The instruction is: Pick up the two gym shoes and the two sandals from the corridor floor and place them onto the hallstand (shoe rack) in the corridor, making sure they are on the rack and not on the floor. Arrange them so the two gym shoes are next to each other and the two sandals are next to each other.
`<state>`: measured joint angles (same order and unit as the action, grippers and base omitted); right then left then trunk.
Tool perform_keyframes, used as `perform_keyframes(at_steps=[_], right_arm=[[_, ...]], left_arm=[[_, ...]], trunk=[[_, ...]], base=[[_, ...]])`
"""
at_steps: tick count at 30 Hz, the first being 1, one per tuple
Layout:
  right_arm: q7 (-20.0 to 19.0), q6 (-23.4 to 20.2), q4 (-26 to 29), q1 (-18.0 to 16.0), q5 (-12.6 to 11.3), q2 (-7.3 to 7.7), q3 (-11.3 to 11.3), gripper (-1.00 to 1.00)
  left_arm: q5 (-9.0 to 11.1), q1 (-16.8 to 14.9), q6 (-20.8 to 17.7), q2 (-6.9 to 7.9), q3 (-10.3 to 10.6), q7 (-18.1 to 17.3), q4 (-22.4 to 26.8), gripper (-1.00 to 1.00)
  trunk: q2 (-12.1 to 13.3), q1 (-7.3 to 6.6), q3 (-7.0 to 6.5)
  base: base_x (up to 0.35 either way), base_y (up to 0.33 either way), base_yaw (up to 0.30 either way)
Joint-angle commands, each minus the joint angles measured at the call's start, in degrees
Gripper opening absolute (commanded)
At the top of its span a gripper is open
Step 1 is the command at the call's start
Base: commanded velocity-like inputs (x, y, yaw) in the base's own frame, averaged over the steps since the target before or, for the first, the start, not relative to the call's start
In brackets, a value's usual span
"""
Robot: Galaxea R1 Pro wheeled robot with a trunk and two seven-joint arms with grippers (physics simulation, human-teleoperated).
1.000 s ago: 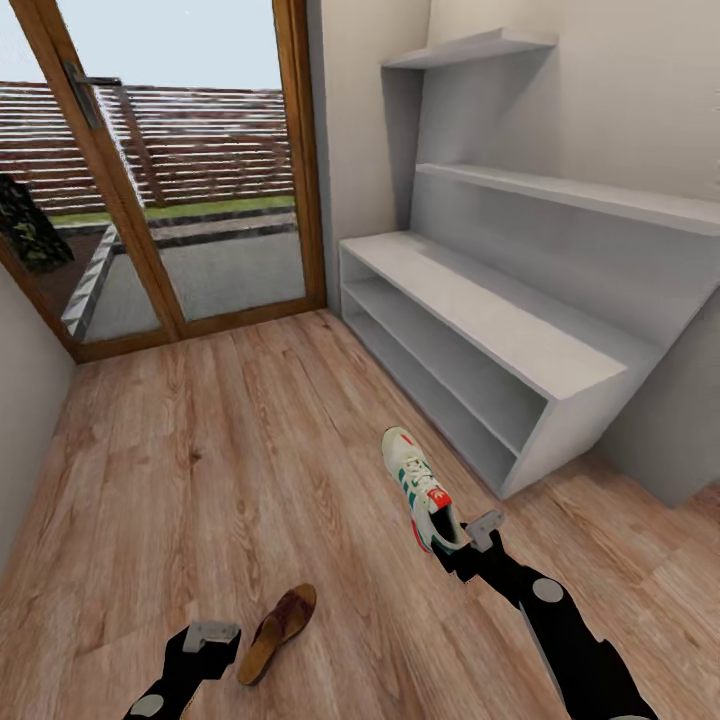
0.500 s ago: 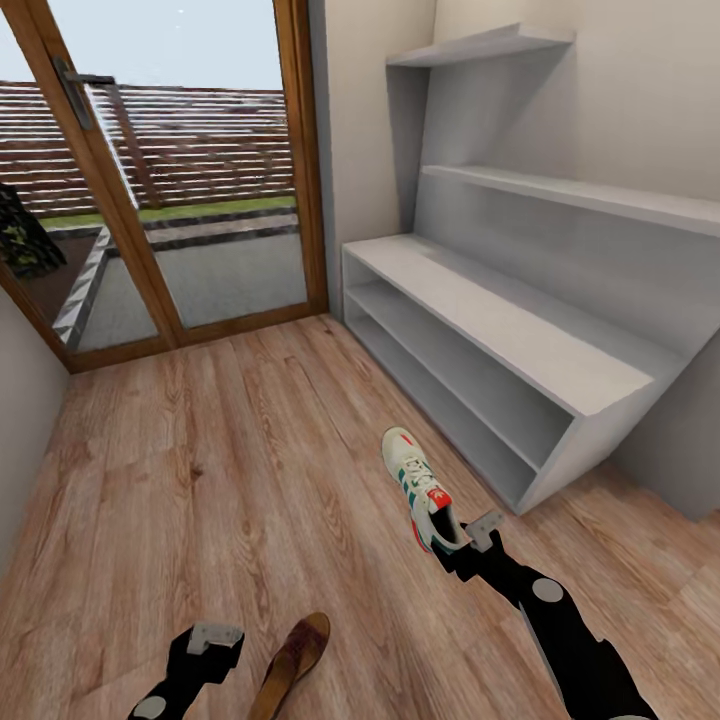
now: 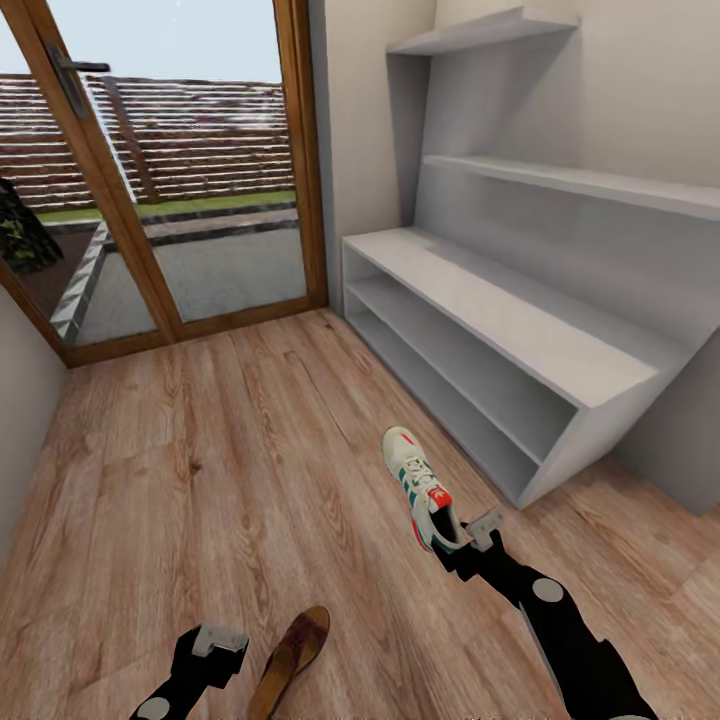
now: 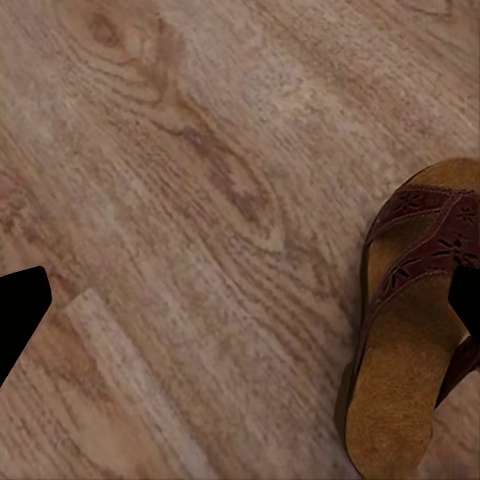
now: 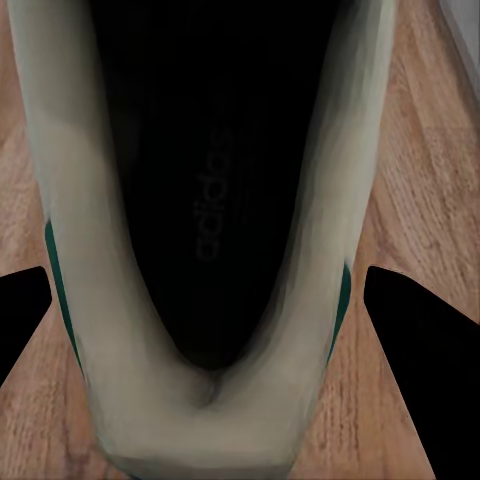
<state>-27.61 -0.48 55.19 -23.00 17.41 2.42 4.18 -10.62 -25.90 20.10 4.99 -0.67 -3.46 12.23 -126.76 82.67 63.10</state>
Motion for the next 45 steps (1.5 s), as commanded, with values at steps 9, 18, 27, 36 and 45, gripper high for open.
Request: perform_keyframes(at_steps=[9, 18, 27, 36, 45], right_arm=[[-0.34, -0.04, 0.09, -0.03, 0.34, 0.01, 0.21, -1.00], [-0.34, -0.04, 0.09, -0.03, 0.34, 0.00, 0.21, -1.00], [-0.34, -0.04, 0.09, -0.03, 0.34, 0.01, 0.21, -1.00], [-0.34, -0.04, 0.09, -0.03, 0.34, 0.04, 0.21, -1.00], [-0.34, -0.04, 0.09, -0.03, 0.34, 0.04, 0.21, -1.00]], left_arm=[[-0.19, -0.03, 0.20, 0.21, -0.12, -0.26, -0.06, 1.00], [0.02, -0.10, 0.20, 0.58, -0.61, -4.07, -0.10, 1.00], [0.07, -0.18, 0.20, 0.71, -0.81, -5.47, -0.10, 1.00], [0.07, -0.19, 0.20, 0.64, -0.83, -5.59, -0.10, 1.00], [0.07, -0.20, 0.20, 0.64, -0.78, -5.60, -0.10, 1.00]], trunk=[[-3.64, 1.97, 2.46], [-7.25, 3.95, 4.90], [-10.86, 5.92, 7.33], [-14.47, 7.90, 9.77], [-16.53, 9.10, 12.31]], base=[[0.000, 0.000, 0.000], [0.000, 0.000, 0.000], [0.000, 0.000, 0.000], [0.000, 0.000, -0.026], [0.000, 0.000, -0.155]])
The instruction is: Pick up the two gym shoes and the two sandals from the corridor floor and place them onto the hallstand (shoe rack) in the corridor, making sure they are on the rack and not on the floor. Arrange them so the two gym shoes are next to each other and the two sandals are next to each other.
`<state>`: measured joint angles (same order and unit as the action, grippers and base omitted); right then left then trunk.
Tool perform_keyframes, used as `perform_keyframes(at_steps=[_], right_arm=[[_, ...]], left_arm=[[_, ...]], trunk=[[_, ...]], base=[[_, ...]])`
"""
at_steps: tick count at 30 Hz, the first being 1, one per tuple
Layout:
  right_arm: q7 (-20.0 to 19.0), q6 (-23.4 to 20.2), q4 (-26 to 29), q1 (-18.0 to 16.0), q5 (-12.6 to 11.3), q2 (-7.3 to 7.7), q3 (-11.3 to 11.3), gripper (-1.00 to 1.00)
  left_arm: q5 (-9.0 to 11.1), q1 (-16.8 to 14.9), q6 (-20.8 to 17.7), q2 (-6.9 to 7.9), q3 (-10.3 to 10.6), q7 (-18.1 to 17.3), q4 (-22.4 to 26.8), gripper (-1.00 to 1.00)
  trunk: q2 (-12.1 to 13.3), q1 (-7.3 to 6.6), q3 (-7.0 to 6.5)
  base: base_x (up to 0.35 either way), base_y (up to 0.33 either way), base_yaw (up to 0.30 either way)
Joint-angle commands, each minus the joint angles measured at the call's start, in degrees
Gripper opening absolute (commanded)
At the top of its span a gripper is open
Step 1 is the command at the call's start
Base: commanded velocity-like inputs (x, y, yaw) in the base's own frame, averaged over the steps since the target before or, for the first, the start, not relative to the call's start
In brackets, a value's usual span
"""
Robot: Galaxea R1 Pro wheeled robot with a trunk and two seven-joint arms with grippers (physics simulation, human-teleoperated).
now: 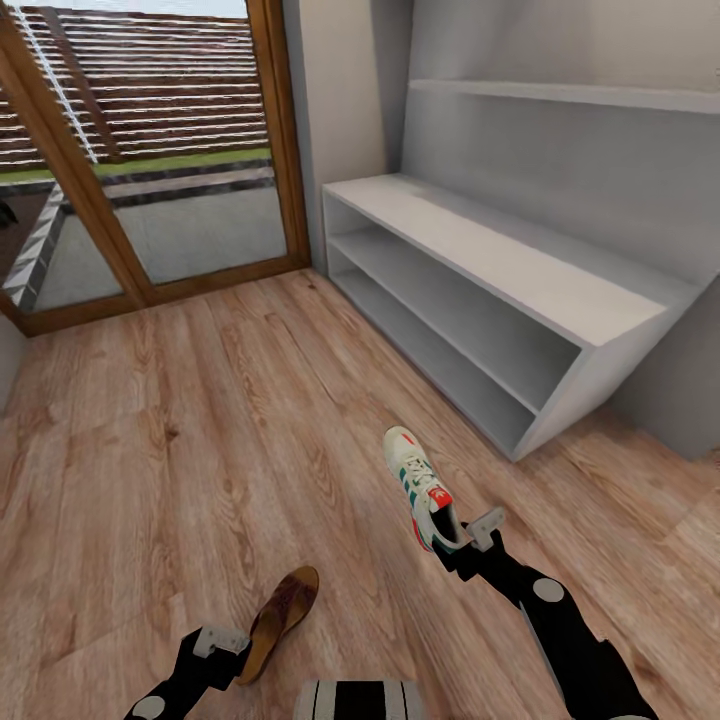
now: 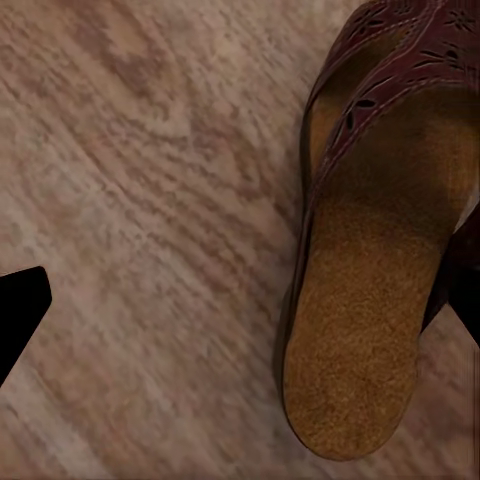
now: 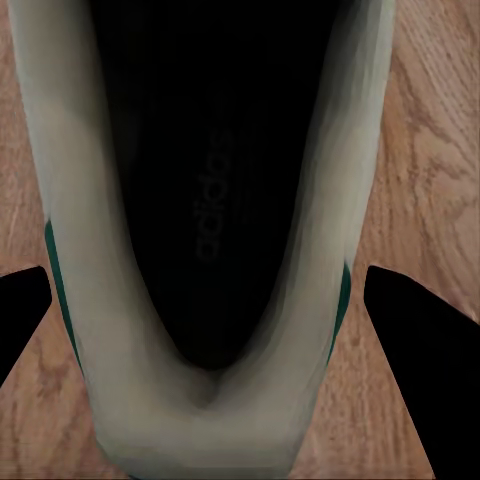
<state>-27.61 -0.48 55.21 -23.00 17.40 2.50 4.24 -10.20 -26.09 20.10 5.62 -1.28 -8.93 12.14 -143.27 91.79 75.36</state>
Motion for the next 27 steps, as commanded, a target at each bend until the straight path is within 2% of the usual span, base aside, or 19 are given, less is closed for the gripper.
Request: perform_keyframes(at_steps=[1, 3, 13, 23, 27], right_arm=[[-0.34, -0.05, 0.08, -0.03, 0.35, -0.04, 0.16, -1.00], [-0.34, -0.05, 0.09, -0.03, 0.35, -0.04, 0.16, -1.00], [-0.34, -0.05, 0.15, -0.03, 0.35, -0.04, 0.16, -1.00], [-0.34, -0.05, 0.16, -0.03, 0.35, -0.04, 0.16, -1.00], [-0.34, -0.05, 0.16, -0.03, 0.35, -0.04, 0.16, -1.00]], left_arm=[[-0.35, -0.02, 0.20, 0.01, -0.16, -0.12, -0.01, 1.00], [-0.35, 0.01, 0.20, -0.02, -0.10, -0.12, -0.01, 1.00], [-0.35, 0.07, 0.20, -0.08, 0.01, -0.12, -0.01, 1.00], [-0.35, 0.07, 0.20, -0.02, 0.00, -0.12, -0.01, 1.00], [-0.35, 0.07, 0.20, 0.00, -0.03, -0.12, -0.01, 1.00]], trunk=[[-0.03, 0.01, 0.35], [-0.06, 0.06, 0.96], [-0.06, 0.06, 1.33], [-0.06, 0.06, 1.36], [-0.11, 0.17, 2.25]], base=[[0.000, 0.000, -0.171], [0.000, 0.000, -0.176], [0.000, 0.000, -0.200], [0.000, 0.000, -0.032], [0.000, 0.000, -0.003]])
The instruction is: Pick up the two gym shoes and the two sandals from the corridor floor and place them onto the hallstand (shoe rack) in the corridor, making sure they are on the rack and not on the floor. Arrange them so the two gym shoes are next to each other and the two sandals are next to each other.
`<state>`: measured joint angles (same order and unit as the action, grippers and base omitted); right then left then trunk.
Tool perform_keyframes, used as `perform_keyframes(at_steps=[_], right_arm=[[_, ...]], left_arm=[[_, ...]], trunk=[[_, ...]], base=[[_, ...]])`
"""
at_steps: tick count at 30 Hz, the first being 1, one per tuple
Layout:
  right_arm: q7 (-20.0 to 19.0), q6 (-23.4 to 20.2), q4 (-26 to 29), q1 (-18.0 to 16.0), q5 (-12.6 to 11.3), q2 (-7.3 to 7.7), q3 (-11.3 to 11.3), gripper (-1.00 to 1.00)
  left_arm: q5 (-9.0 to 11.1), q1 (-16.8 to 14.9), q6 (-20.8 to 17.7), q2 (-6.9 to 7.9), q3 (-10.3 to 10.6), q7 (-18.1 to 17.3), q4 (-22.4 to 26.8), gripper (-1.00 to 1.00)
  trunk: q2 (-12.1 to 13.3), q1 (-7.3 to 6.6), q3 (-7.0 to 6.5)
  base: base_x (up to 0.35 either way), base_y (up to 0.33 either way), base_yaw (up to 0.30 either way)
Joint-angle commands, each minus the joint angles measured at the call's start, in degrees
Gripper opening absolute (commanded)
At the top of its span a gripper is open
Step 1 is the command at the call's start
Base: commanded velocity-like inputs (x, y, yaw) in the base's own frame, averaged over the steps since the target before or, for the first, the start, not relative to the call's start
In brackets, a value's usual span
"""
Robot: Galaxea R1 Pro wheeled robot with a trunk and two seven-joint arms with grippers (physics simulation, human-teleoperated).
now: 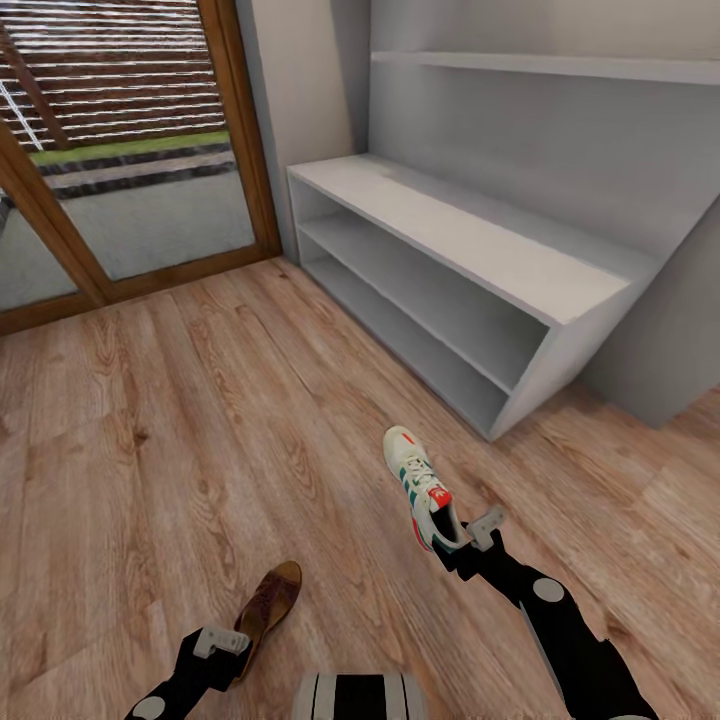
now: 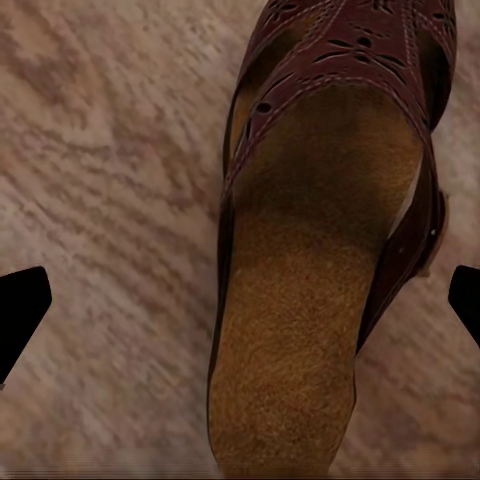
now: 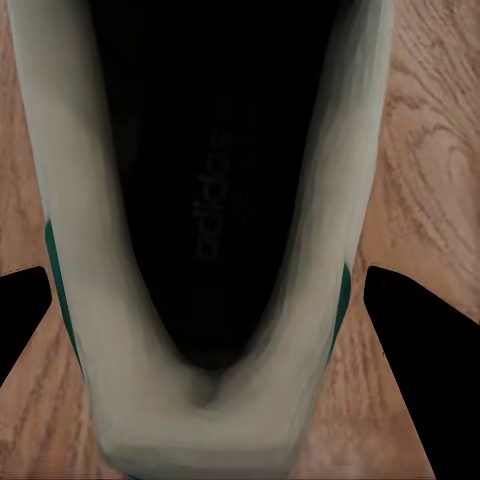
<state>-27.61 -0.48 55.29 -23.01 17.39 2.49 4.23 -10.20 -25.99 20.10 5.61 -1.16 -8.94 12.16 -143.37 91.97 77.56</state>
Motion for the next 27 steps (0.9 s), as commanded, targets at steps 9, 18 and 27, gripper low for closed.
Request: perform_keyframes(at_steps=[9, 18, 27], right_arm=[[-0.34, -0.05, 0.09, -0.02, 0.37, -0.04, 0.16, -1.00], [-0.34, -0.05, 0.09, -0.02, 0.37, -0.03, 0.16, -1.00], [-0.34, -0.05, 0.17, -0.02, 0.30, -0.03, 0.16, -1.00]], left_arm=[[-0.35, -0.03, 0.21, 0.04, -0.19, -0.11, -0.03, 1.00], [-0.36, -0.03, 0.21, 0.02, -0.16, -0.11, -0.03, 1.00], [-0.37, -0.02, 0.21, 0.01, -0.10, -0.11, 0.00, 1.00]], trunk=[[-0.14, 0.22, 2.48], [-0.24, 0.42, 5.04], [-0.30, 0.53, 6.19]], base=[[0.000, 0.000, 0.000], [0.000, 0.000, 0.000], [0.000, 0.000, 0.000]])
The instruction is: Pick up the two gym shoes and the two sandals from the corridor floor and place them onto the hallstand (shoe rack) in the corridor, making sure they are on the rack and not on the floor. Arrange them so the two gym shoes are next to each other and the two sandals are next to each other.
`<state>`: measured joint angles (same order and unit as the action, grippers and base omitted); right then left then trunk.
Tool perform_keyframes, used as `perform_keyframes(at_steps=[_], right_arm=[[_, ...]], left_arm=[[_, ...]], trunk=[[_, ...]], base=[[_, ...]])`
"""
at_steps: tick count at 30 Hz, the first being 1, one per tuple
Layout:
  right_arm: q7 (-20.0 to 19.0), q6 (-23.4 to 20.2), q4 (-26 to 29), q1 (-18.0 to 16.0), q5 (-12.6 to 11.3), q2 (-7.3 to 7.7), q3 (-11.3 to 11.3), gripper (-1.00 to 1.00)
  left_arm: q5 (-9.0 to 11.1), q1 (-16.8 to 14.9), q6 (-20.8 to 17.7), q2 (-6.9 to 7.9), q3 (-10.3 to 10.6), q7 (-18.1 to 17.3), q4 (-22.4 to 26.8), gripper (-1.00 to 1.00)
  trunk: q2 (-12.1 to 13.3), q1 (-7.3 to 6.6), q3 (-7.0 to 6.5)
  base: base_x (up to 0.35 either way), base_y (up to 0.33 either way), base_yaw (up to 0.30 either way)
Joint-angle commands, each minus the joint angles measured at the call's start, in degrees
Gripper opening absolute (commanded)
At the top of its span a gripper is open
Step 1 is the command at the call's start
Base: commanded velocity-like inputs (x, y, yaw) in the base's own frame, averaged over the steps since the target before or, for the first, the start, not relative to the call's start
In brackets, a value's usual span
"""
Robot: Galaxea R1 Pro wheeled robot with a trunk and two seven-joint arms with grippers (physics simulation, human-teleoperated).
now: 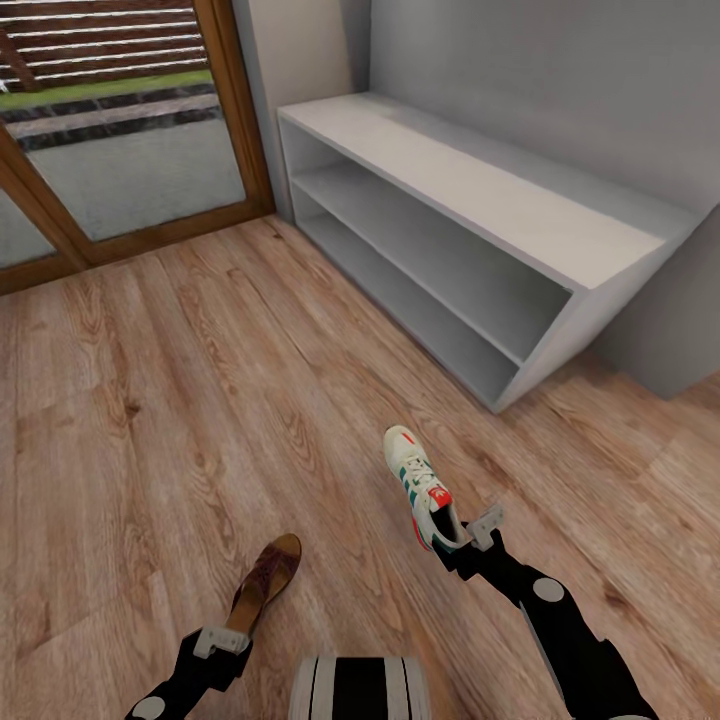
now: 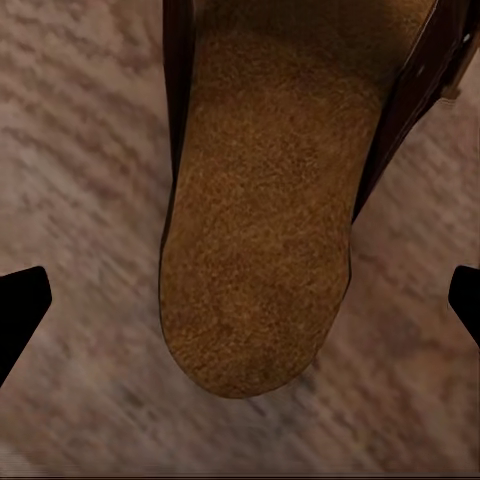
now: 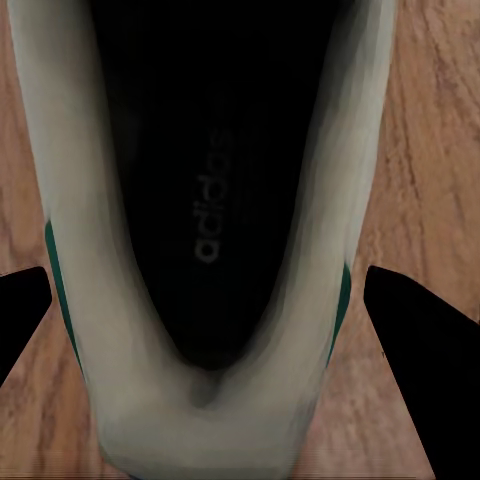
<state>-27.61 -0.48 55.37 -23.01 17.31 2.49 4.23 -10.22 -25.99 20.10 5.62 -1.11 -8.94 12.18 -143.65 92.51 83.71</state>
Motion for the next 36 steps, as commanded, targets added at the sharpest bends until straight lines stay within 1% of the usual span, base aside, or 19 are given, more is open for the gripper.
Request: perform_keyframes(at_steps=[1, 6, 23, 30, 36], right_arm=[[-0.34, -0.05, 0.09, -0.02, 0.36, -0.03, 0.16, -1.00], [-0.34, -0.05, 0.09, -0.02, 0.35, -0.03, 0.16, -1.00], [-0.34, -0.05, 0.09, -0.02, 0.35, -0.03, 0.16, -1.00], [-0.34, -0.05, 0.11, -0.02, 0.35, -0.03, 0.16, -1.00], [-0.34, -0.05, 0.92, -0.02, 0.41, -0.03, 0.11, -1.00]], left_arm=[[-0.34, -0.02, 0.20, 0.01, -0.15, -0.11, -0.04, 1.00], [-0.34, -0.02, 0.22, 0.01, -0.19, -0.11, 0.00, 1.00], [-0.41, 0.06, 0.30, 0.04, -0.22, -0.11, 0.04, 1.00], [-0.41, 0.06, 0.58, 0.01, -0.28, -0.08, 0.04, 1.00], [-0.42, 0.06, 0.63, 0.01, -0.29, -0.08, 0.04, 1.00]], trunk=[[-0.03, 0.01, 0.26], [-0.10, 0.14, 1.38], [-0.10, 0.14, 1.38], [-0.10, 0.14, 1.38], [-0.10, 0.14, 1.38]], base=[[0.000, 0.000, 0.000], [0.000, 0.000, 0.000], [0.002, 0.000, 0.000], [0.147, 0.000, 0.000], [0.047, 0.000, 0.000]])
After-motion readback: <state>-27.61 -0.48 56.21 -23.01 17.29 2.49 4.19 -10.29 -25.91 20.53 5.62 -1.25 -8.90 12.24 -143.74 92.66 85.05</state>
